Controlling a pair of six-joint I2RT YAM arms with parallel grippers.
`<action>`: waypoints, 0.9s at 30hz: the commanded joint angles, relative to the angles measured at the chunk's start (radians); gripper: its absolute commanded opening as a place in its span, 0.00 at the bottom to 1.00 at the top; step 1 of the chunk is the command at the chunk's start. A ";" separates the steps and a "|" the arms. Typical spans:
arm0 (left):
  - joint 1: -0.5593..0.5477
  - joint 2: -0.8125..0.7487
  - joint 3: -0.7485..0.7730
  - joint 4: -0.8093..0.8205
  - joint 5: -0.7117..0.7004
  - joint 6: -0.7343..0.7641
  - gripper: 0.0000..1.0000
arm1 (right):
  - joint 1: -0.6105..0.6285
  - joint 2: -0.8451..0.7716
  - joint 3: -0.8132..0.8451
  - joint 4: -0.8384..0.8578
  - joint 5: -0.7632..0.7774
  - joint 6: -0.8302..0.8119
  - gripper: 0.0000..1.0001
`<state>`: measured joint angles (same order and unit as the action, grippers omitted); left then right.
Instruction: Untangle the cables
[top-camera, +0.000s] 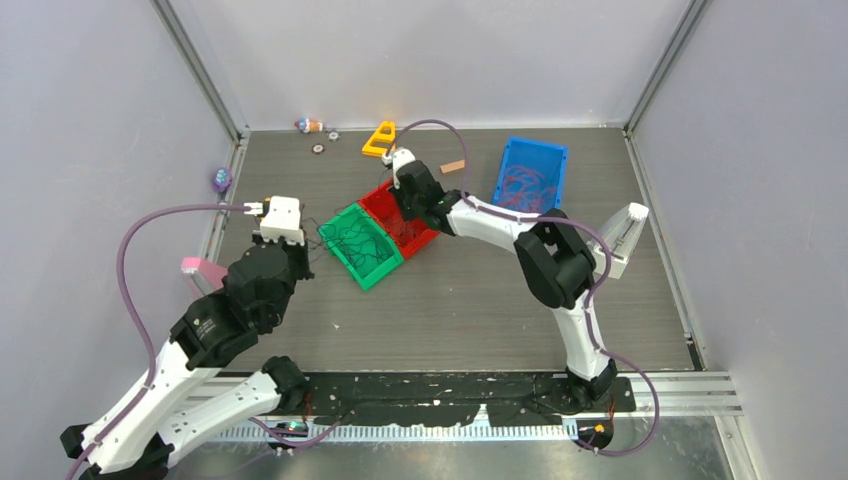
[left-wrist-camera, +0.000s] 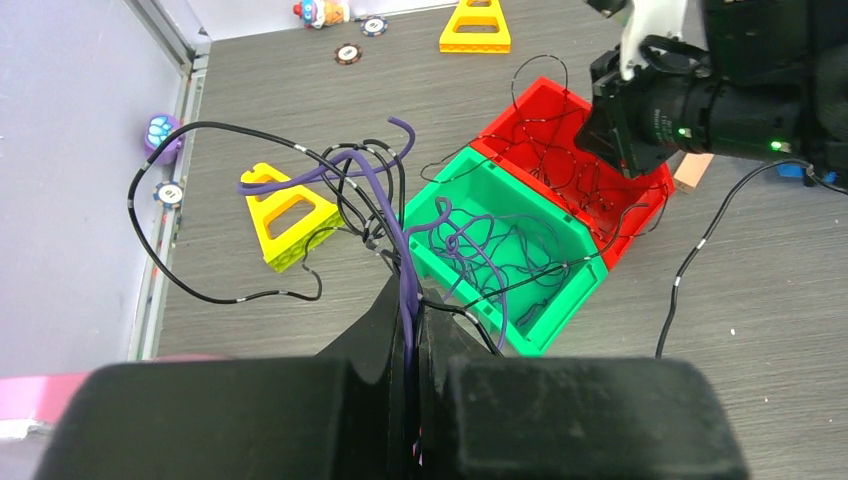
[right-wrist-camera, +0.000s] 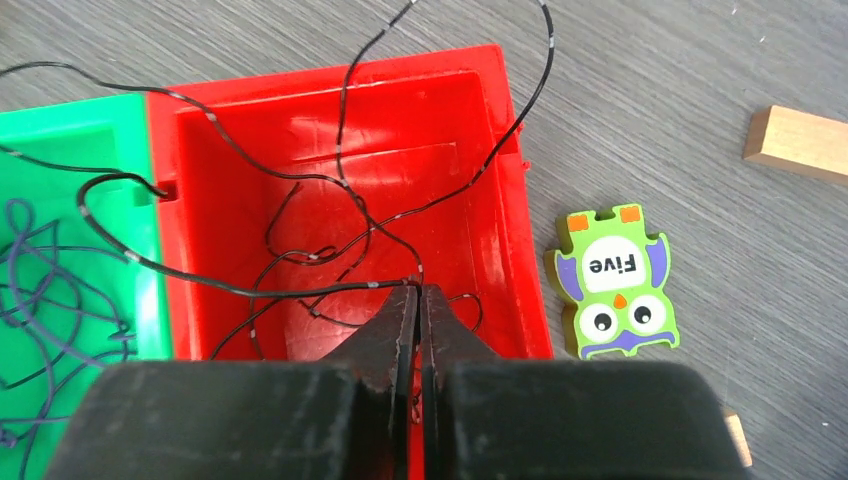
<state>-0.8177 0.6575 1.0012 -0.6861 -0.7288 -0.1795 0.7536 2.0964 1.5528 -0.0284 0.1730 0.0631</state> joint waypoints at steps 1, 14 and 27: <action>0.005 -0.019 -0.003 0.021 0.003 -0.018 0.00 | 0.001 0.091 0.185 -0.245 0.007 0.028 0.05; 0.005 -0.003 -0.008 0.010 0.016 -0.026 0.00 | 0.001 0.210 0.410 -0.455 -0.009 0.042 0.18; 0.005 0.031 -0.009 -0.002 0.029 -0.041 0.00 | -0.003 0.074 0.537 -0.536 0.017 0.014 0.50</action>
<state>-0.8162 0.6876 0.9920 -0.6949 -0.7059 -0.2043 0.7517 2.2852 2.0449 -0.5453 0.1772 0.0872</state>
